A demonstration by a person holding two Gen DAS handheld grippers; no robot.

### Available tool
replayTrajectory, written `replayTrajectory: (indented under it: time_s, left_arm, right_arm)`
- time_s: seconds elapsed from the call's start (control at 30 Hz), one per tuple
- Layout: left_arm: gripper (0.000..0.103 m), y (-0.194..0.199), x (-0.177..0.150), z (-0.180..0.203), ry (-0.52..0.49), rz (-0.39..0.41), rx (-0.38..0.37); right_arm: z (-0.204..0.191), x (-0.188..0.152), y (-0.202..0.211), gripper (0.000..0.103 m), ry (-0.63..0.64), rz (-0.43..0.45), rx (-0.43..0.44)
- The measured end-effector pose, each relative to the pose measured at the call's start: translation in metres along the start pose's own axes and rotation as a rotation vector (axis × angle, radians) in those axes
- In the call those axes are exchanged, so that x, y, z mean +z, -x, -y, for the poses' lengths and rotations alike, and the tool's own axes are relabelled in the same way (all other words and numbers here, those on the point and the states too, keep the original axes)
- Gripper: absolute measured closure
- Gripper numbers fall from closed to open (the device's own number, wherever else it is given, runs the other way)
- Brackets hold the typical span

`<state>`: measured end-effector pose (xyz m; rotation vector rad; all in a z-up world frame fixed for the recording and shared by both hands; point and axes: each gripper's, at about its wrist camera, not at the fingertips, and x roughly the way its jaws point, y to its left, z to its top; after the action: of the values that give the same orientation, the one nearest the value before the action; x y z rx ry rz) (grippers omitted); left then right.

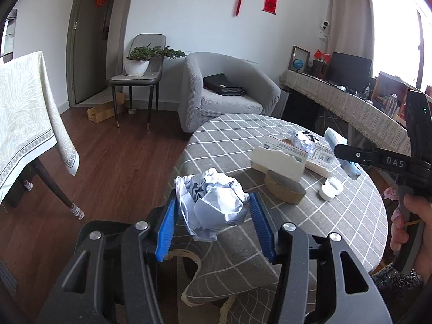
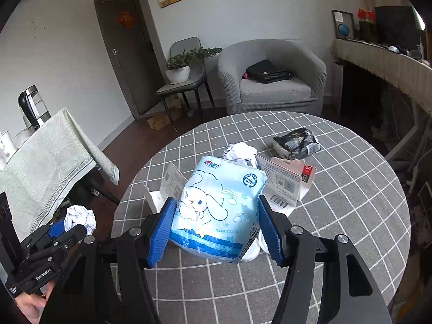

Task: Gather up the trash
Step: 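Carry the paper ball and diaper pack over the green bin with both tools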

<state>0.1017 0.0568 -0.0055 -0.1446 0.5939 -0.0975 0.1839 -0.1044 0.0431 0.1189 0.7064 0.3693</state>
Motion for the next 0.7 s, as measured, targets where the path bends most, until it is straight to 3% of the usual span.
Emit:
replayTrajectory:
  time_s: [0.3,0.7]
  left_arm:
    - [0.048,-0.004,-0.012,-0.063,0.052,-0.043,0.120]
    - [0.048,-0.035,-0.043,-0.132,0.102,-0.193,0.235]
  right_arm:
    - [-0.058,0.006,-0.014,0.041,0.081,0.012,0.093]
    - [-0.138,-0.005,-0.053,0.041,0.201,-0.061,0.202]
